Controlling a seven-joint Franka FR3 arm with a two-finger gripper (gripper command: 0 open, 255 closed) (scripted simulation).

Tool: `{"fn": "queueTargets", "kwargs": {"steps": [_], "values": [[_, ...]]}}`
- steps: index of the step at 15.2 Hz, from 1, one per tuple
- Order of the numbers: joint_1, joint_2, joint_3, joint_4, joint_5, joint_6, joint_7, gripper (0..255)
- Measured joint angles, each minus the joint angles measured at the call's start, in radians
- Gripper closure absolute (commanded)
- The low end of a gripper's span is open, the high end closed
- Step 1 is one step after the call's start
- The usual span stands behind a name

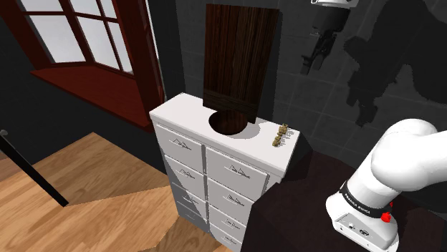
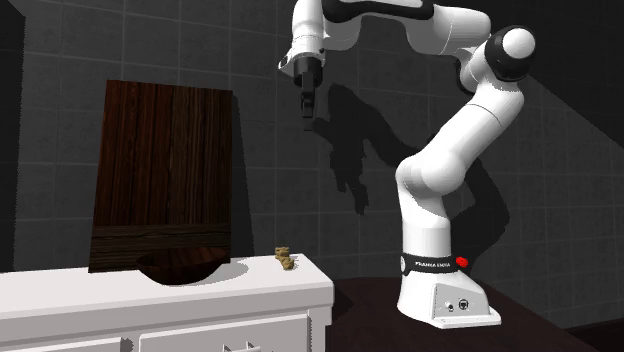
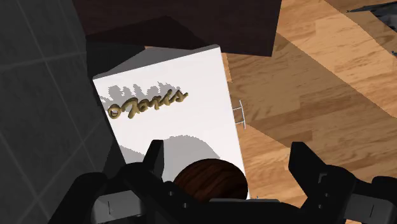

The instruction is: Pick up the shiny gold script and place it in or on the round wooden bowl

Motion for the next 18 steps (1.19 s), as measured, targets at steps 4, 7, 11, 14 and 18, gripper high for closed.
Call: {"fn": "queueTargets", "kwargs": {"steps": [4, 7, 11, 14, 18], "values": [[-0.032, 0.011, 0.022, -0.064, 0.008, 0.069, 0.074, 0], [-0.072, 0.049, 0.057, -0.134, 0.022, 0.173, 0.183, 0], [-0.128, 0.085, 0.101, -0.230, 0.038, 0.297, 0.334, 0], [-0.169, 0.139, 0.134, -0.289, 0.049, 0.402, 0.446, 0], [-0.227, 0.215, 0.169, -0.355, 0.058, 0.533, 0.591, 0]]}}
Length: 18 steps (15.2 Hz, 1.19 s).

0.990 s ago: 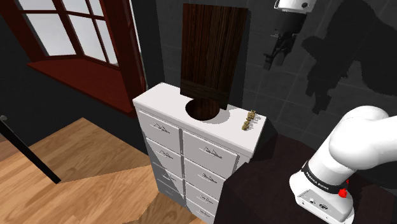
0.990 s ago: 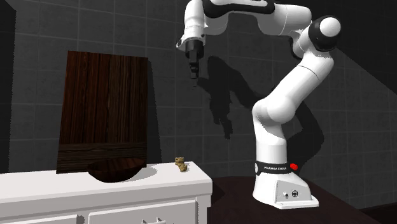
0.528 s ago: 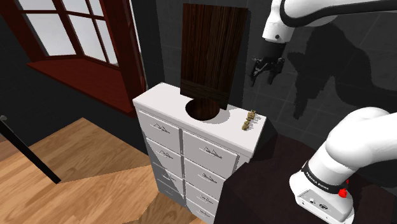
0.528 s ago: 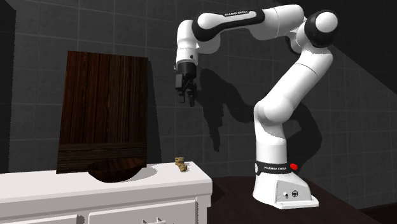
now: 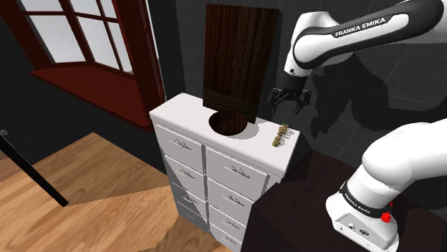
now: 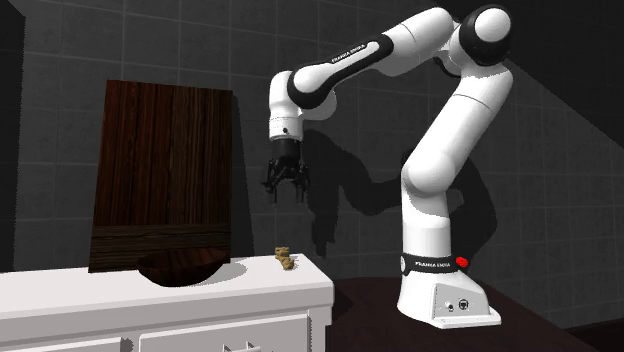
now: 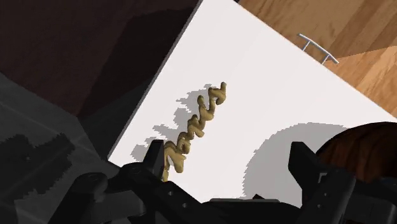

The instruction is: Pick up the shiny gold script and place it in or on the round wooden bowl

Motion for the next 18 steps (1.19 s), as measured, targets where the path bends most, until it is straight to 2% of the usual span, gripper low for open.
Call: {"fn": "queueTargets", "kwargs": {"steps": [8, 15, 18], "values": [[-0.112, 0.228, 0.066, -0.089, 0.002, 0.292, 0.292, 0], [-0.123, 0.336, 0.083, -0.120, -0.001, 0.429, 0.327, 0], [-0.123, 0.355, 0.087, -0.124, -0.001, 0.453, 0.330, 0]]}}
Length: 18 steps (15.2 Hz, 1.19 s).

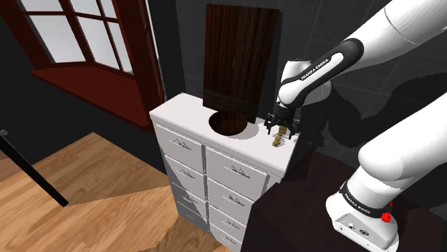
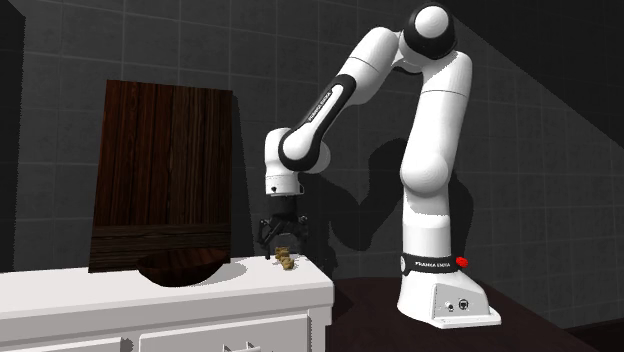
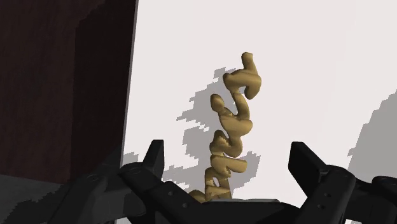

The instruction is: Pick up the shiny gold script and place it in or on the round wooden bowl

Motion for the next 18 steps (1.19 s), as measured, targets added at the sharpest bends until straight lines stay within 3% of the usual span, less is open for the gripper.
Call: {"fn": "queueTargets", "kwargs": {"steps": [4, 5, 15, 18], "values": [[0.000, 0.002, 0.001, 0.000, 0.000, 0.003, 0.001, 0], [0.000, 0.002, 0.001, 0.000, 0.000, 0.003, 0.001, 255], [0.000, 0.002, 0.001, 0.000, 0.000, 0.003, 0.001, 255], [0.001, -0.028, -0.003, 0.005, 0.002, -0.032, -0.002, 255]]}}
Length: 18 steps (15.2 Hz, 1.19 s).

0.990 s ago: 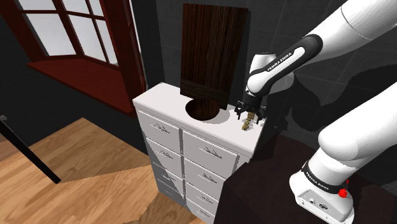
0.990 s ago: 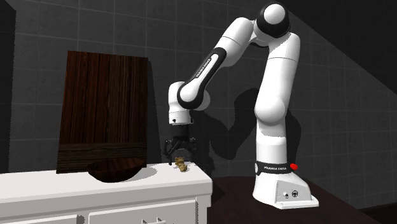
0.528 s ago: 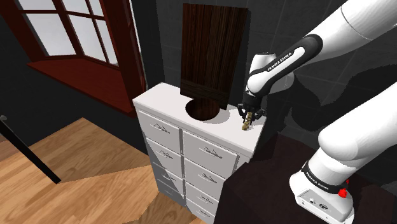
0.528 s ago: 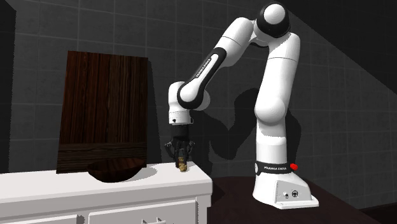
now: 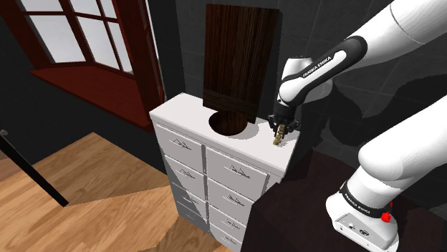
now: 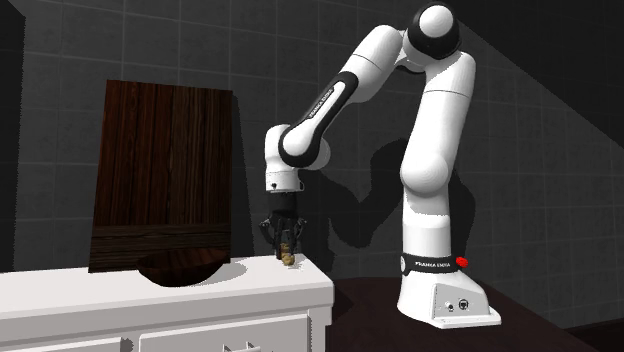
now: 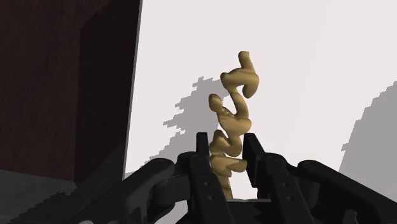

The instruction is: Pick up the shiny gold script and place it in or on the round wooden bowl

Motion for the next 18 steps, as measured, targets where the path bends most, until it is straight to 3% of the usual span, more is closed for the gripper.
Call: {"fn": "queueTargets", "kwargs": {"steps": [18], "values": [[0.005, -0.209, -0.027, 0.108, -0.004, -0.316, 0.001, 255]]}}
